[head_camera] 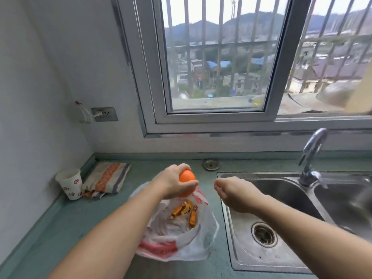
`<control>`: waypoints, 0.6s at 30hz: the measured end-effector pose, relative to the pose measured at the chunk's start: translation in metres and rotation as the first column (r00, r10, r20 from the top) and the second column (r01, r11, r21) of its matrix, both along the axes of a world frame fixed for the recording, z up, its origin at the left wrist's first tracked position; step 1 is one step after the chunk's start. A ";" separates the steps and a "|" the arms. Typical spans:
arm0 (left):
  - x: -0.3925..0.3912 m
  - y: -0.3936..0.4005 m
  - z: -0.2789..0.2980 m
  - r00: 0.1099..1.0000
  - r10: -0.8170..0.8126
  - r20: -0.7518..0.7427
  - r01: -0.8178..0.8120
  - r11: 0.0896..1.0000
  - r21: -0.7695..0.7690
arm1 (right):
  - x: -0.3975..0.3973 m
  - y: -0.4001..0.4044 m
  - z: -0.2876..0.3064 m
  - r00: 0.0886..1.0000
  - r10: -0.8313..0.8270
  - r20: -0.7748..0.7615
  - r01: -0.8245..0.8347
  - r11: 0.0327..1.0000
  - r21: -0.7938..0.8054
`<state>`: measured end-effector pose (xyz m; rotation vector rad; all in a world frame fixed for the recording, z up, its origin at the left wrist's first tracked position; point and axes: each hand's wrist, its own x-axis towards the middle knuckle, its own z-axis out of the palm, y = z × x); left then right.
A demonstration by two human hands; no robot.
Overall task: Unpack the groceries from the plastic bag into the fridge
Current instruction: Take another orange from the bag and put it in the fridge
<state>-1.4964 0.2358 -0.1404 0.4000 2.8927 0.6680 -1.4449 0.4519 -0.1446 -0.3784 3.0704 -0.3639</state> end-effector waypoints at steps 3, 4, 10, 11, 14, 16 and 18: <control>0.025 0.023 0.029 0.996 -0.020 -0.088 0.025 0.998 0.053 | 0.021 0.024 0.028 0.994 -0.093 -0.048 0.091 0.994 -0.053; 0.031 0.033 0.038 0.992 -0.050 -0.113 0.056 0.997 0.053 | 0.030 0.032 0.037 0.990 -0.126 -0.061 0.122 0.990 -0.069; 0.042 0.100 0.071 0.949 -0.238 -0.206 0.261 0.961 0.094 | 0.088 0.090 0.076 0.940 -0.318 -0.122 0.308 0.947 -0.096; 0.043 0.115 0.074 0.934 -0.275 -0.226 0.309 0.942 0.133 | 0.101 0.101 0.082 0.921 -0.367 -0.133 0.356 0.929 -0.100; 0.051 0.158 0.073 0.877 -0.409 -0.251 0.468 0.846 0.257 | 0.146 0.129 0.090 0.825 -0.541 -0.164 0.523 0.841 -0.142; 0.063 0.185 0.069 0.824 -0.502 -0.262 0.564 0.771 0.296 | 0.179 0.140 0.090 0.733 -0.660 -0.165 0.638 0.751 -0.168; 0.080 0.212 0.063 0.763 -0.588 -0.268 0.646 0.703 0.298 | 0.214 0.144 0.087 0.621 -0.766 -0.162 0.744 0.642 -0.184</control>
